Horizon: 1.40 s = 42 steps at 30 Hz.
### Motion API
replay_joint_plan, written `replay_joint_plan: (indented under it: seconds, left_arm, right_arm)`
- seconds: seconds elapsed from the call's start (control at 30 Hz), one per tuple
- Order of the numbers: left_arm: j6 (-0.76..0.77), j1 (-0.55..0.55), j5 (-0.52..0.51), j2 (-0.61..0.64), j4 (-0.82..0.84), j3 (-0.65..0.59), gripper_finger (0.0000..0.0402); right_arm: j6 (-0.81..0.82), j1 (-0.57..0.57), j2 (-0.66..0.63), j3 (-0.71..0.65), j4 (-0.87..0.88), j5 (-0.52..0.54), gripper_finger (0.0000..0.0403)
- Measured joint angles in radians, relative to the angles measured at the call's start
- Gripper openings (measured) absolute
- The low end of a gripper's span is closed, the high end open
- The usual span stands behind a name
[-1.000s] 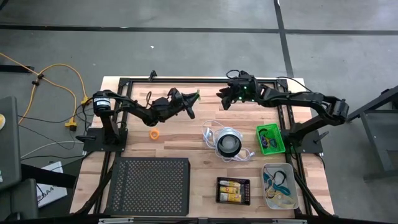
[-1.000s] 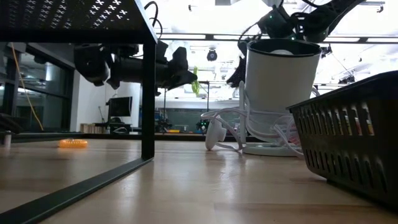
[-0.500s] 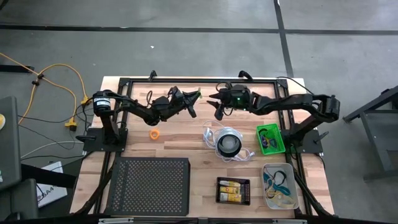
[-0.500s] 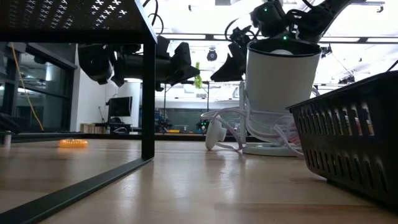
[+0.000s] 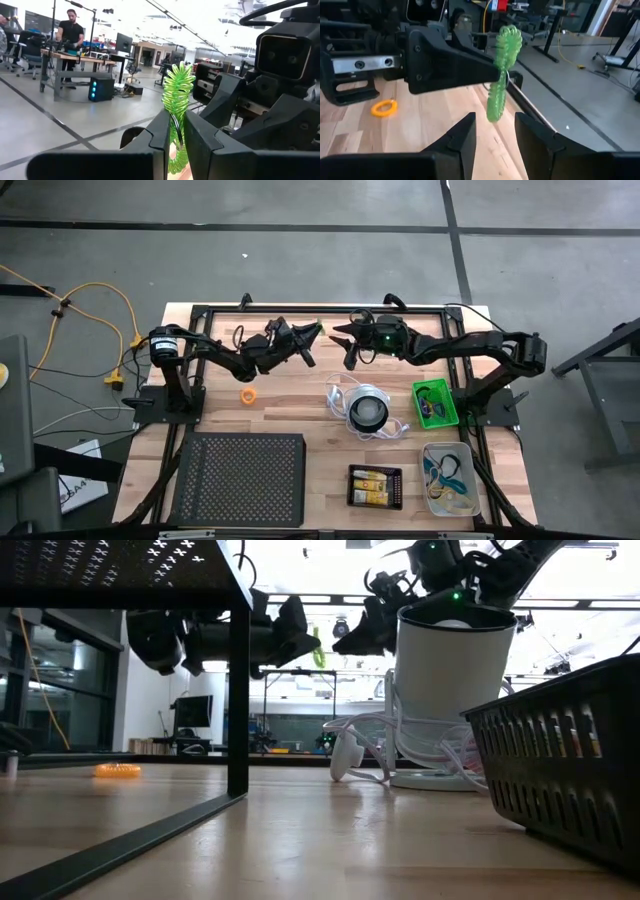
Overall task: Pick & Place Office Desk Supplies
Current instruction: Put the green spring keychain into the green bin
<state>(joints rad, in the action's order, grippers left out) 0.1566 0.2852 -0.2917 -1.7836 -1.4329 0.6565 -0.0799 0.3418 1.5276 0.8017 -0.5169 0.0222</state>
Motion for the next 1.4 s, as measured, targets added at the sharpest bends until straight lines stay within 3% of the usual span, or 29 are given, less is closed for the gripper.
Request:
replay_joint_plan:
  seconds: [0.2, 0.6, 1.4]
  left_arm:
    - [-0.003, 0.001, 0.000, 0.000, 0.003, 0.031, 0.0035]
    - [-0.055, -0.024, 0.001, 0.000, 0.015, 0.077, 0.0035]
    - [-0.052, -0.034, 0.034, 0.000, 0.017, 0.110, 0.0035]
  right_arm:
    - [-0.035, -0.012, 0.000, 0.000, -0.036, 0.016, 0.0123]
    - [-0.087, -0.037, 0.000, 0.000, -0.064, 0.156, 0.0123]
    - [-0.103, -0.049, 0.000, 0.000, -0.109, 0.158, 0.0123]
